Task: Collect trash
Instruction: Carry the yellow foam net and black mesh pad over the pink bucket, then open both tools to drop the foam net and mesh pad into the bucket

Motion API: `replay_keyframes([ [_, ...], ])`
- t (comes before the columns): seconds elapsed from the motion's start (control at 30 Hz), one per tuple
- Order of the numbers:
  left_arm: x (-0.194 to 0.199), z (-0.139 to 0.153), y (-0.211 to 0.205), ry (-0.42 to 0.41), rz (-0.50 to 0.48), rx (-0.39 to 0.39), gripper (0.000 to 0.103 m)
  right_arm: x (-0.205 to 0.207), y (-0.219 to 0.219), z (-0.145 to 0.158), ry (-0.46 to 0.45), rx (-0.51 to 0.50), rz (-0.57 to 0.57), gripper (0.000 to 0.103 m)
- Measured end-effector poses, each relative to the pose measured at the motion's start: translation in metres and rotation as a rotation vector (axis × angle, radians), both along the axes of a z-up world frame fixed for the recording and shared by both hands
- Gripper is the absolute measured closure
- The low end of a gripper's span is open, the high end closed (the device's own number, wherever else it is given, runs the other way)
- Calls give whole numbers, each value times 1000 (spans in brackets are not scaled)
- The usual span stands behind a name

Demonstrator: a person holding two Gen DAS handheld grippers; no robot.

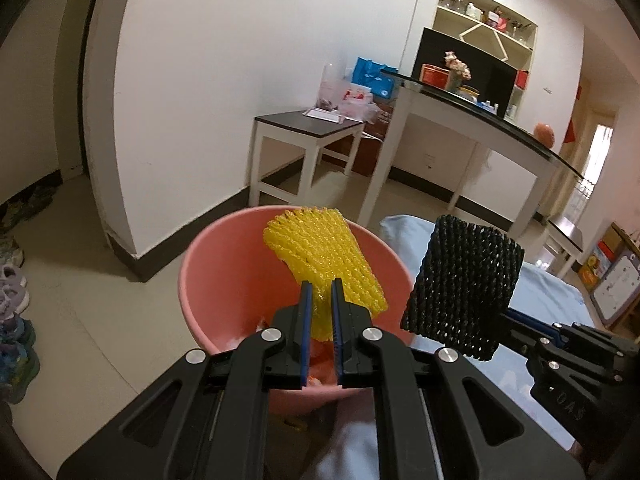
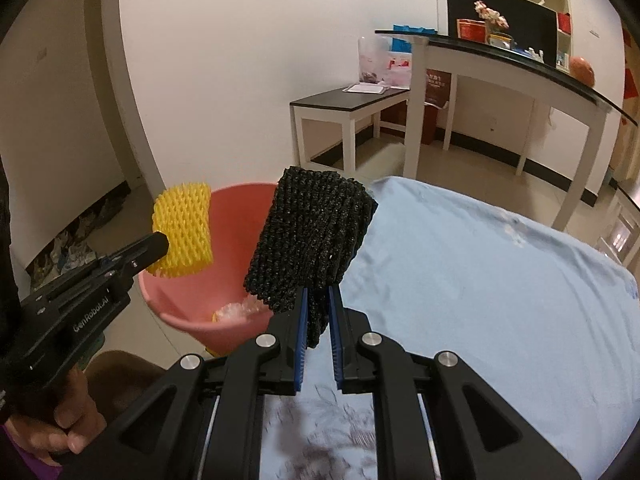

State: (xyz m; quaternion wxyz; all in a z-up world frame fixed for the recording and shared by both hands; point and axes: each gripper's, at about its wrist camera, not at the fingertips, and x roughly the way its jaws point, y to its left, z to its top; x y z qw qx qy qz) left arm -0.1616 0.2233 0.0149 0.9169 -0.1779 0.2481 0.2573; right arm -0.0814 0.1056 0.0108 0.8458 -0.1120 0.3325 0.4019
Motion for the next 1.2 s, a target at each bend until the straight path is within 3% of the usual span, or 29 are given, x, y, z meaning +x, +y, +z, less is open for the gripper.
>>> replay_keyframes([
  [0.33,11,-13,34,16,58,-16,94,6,47,-7,-18,-43,53,93],
  [0.8,3,-31,65,25,100,-76,94,13,76,-30,8,-94,74,91],
  [0.97,3,-34,69,33,105,-102,90,14,78,-30,30,-74,86,86],
  [1.2,1,-35,76,15,106,-146,73,14,76,-28,31,-58,95,81],
])
